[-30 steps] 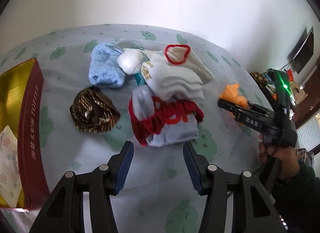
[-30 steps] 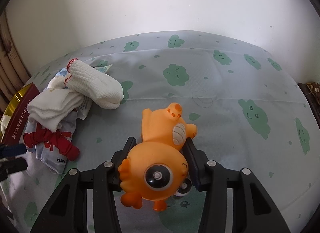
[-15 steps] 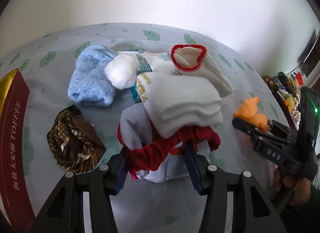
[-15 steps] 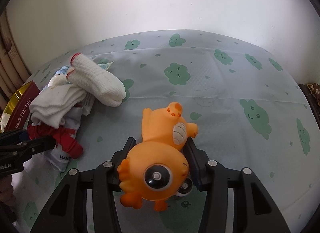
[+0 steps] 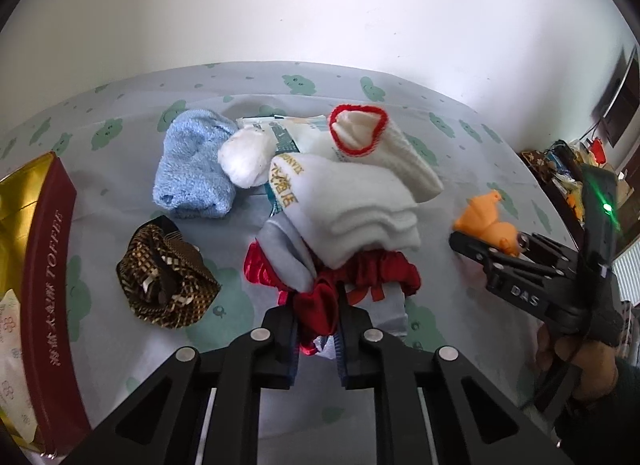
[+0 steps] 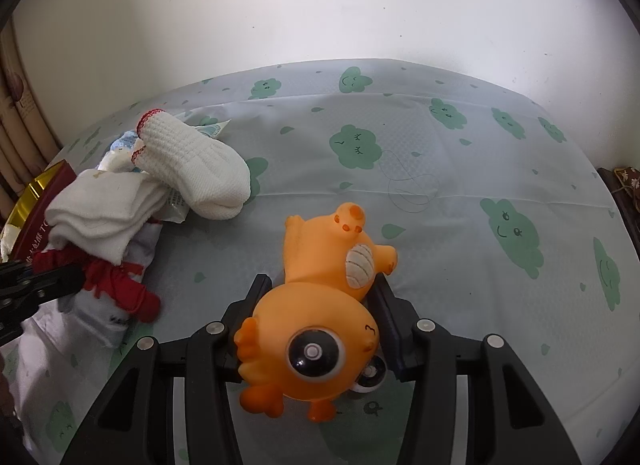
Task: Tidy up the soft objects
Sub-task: 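Grasp the red-and-white sock bundle with the left gripper while the right gripper holds the duck, then carry the red-and-white sock bundle into the tin box and open the left gripper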
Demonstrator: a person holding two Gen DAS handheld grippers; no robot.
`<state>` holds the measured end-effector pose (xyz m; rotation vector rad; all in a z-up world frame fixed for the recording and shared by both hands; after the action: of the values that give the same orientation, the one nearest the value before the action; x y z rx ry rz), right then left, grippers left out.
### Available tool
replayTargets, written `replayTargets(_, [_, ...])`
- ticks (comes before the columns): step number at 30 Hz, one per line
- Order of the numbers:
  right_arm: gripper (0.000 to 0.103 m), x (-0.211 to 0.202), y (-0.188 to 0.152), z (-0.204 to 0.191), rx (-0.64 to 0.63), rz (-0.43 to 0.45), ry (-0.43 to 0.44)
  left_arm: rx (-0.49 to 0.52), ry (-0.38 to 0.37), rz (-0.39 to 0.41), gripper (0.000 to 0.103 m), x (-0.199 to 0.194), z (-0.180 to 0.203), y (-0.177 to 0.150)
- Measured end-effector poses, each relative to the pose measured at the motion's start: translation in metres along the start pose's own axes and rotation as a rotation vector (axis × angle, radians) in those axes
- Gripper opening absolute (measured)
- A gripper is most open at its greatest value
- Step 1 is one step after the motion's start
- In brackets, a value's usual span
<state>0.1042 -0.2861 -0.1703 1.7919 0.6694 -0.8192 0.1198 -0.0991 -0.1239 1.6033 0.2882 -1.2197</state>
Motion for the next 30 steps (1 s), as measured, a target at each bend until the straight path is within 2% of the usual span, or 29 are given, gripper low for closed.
replayTargets(5, [0.048, 0.001, 0.0, 0.001, -0.002, 0.0, -0.002, -0.004, -0.006, 0.005, 0.013, -0.019, -0.001, -0.007])
replayTargets(13, [0.048, 0.001, -0.001, 0.0, -0.001, 0.0, -0.002, -0.007, 0.03, 0.027, 0.013, -0.055, -0.013, -0.014])
replayTargets(22, [0.048, 0.001, -0.001, 0.0, -0.001, 0.0, -0.002, -0.033, 0.104, 0.077, 0.013, -0.093, -0.033, -0.011])
replayTargets(30, [0.048, 0.001, 0.0, 0.0, -0.002, -0.001, -0.003, -0.1, 0.197, 0.089, 0.013, -0.117, -0.076, -0.013])
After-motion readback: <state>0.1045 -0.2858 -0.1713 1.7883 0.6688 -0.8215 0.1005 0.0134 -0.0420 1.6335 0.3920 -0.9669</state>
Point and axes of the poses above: each gripper's, at about its wrist camera, not at the fingertips, and x roughly the way its jaws point, z to its right, y to its top, the point moved 5 cm from there along x, roughly the way its jaws point, and after that the axes turned 13 degrees about x, right-handed, at the moved point
